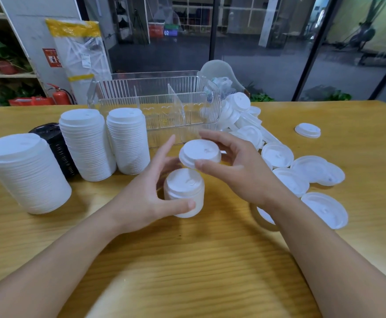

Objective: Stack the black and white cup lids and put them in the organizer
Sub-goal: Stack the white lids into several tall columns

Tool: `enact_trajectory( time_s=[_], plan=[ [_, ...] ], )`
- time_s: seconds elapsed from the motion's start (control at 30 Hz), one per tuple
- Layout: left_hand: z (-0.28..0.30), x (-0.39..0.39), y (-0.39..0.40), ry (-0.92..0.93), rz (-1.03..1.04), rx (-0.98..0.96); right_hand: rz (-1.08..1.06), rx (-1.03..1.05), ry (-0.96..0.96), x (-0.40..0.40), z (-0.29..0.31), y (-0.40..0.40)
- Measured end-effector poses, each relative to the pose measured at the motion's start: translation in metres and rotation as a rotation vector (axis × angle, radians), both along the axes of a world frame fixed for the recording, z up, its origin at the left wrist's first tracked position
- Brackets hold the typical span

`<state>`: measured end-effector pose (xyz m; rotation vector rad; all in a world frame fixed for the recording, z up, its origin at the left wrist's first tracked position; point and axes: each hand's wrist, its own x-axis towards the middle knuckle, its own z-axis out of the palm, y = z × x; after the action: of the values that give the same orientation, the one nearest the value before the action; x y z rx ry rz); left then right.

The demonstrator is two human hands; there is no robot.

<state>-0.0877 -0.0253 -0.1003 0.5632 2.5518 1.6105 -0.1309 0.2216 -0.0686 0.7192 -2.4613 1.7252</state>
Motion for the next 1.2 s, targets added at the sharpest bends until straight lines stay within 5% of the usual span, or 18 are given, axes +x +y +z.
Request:
enact_trajectory(
  time_s=[0.53,1.2],
  plan=[
    [-0.008,0.001,0.015,0.035,0.153,0.036,0.071,0.287,-0.038,0.004,-0.013,-0.011],
    [-0.013,-0.003,0.011,0.044,0.130,-0.005,0.067,0.280,0.000,0.007,-0.009,-0.010]
  ],
)
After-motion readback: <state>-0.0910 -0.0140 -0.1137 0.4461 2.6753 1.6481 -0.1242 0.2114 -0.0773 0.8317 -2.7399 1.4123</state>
